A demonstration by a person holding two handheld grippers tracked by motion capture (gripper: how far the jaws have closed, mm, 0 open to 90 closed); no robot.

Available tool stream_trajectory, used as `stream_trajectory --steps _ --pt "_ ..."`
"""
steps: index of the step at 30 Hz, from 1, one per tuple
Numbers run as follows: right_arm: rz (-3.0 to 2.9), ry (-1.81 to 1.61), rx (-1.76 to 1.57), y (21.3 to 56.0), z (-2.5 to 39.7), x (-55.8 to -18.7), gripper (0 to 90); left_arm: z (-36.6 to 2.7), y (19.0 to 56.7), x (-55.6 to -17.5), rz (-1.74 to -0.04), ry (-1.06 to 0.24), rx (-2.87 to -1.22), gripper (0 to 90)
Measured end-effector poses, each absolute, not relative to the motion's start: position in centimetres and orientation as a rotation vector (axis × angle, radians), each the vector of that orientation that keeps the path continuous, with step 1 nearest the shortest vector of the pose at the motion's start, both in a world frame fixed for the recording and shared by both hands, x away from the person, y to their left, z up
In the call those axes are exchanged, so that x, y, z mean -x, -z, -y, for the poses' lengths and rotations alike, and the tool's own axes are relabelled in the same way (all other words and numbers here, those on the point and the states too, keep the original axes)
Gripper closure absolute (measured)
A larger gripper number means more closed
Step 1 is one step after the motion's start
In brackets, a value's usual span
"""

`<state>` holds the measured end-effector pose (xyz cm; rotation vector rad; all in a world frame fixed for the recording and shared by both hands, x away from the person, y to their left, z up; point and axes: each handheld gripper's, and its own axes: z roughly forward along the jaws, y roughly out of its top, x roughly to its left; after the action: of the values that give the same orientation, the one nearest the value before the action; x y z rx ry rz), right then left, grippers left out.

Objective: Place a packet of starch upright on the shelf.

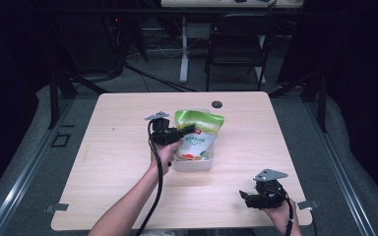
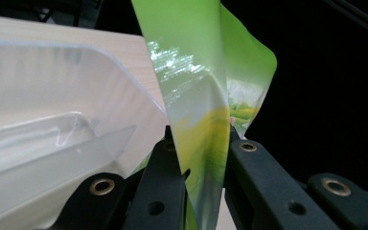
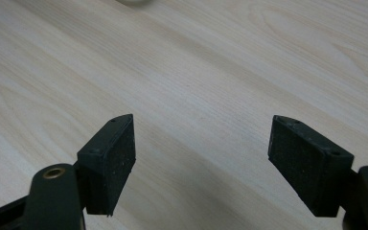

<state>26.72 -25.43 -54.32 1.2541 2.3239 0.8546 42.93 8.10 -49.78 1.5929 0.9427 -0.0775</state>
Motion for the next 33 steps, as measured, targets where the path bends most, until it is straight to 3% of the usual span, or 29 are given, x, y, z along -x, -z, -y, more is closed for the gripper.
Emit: stream_trajectory --steps 9,15,22,25,29,33 --pt "-2.337 -0.852 -1.249 54.4 25.5 -26.8 24.3 -9.7 51.3 -44.1 -1.008 0.113 -1.596 87.6" --pt "-2.337 -0.852 -1.252 54.3 25.4 -26.8 24.2 -9.0 50.4 -44.3 -0.966 0.005 -1.722 84.9" --pt "-2.325 -0.856 -1.253 54.3 25.4 -26.7 24.3 -9.1 50.3 -44.4 -0.956 -0.016 -1.74 80.4" --pt "-2.333 -0.845 -1.246 54.2 25.5 -26.8 24.2 -9.2 50.2 -44.4 -0.954 -0.029 -1.749 69.1" --pt "-2.328 -0.851 -1.251 54.3 25.4 -26.7 24.2 -9.1 49.9 -44.3 -0.941 -0.04 -1.763 43.2" --pt "-2.33 -0.844 -1.25 54.3 25.4 -26.8 24.3 -9.0 49.1 -44.0 -0.932 -0.101 -1.8 27.9"
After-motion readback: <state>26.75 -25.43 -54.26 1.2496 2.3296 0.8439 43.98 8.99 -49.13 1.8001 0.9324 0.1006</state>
